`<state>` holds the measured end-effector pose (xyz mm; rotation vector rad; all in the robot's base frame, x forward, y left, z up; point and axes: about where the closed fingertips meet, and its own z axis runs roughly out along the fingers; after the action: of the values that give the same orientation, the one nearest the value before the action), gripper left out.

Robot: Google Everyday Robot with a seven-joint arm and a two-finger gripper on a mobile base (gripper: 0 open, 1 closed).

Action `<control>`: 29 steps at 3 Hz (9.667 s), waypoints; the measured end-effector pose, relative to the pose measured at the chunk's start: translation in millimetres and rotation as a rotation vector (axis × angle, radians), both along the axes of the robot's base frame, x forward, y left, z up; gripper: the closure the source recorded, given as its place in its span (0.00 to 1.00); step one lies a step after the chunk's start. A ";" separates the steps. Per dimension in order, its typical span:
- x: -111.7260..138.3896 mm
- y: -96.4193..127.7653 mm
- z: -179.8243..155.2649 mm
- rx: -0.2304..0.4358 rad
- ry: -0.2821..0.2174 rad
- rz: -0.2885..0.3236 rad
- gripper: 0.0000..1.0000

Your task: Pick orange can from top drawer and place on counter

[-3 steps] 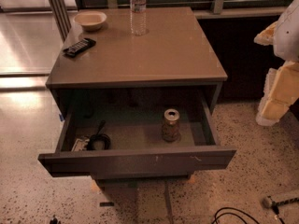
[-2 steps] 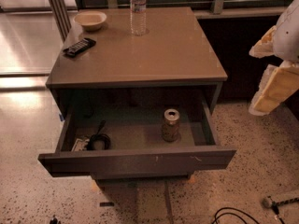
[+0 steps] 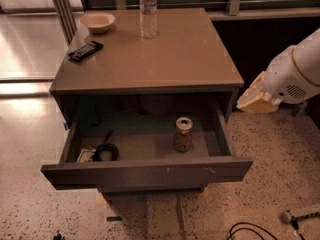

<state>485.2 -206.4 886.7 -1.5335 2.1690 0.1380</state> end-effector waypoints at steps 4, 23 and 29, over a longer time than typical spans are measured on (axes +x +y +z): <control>55.9 44.6 -112.3 0.198 0.029 -0.003 0.83; 148.9 149.9 9.4 0.426 -0.104 0.087 1.00; 241.6 142.0 -2.8 0.485 -0.043 -0.015 1.00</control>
Offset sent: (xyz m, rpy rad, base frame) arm 0.0794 0.0609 -0.1492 0.2821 0.0443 -0.0253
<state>726.9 -64.4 883.9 -1.2266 1.9264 0.5742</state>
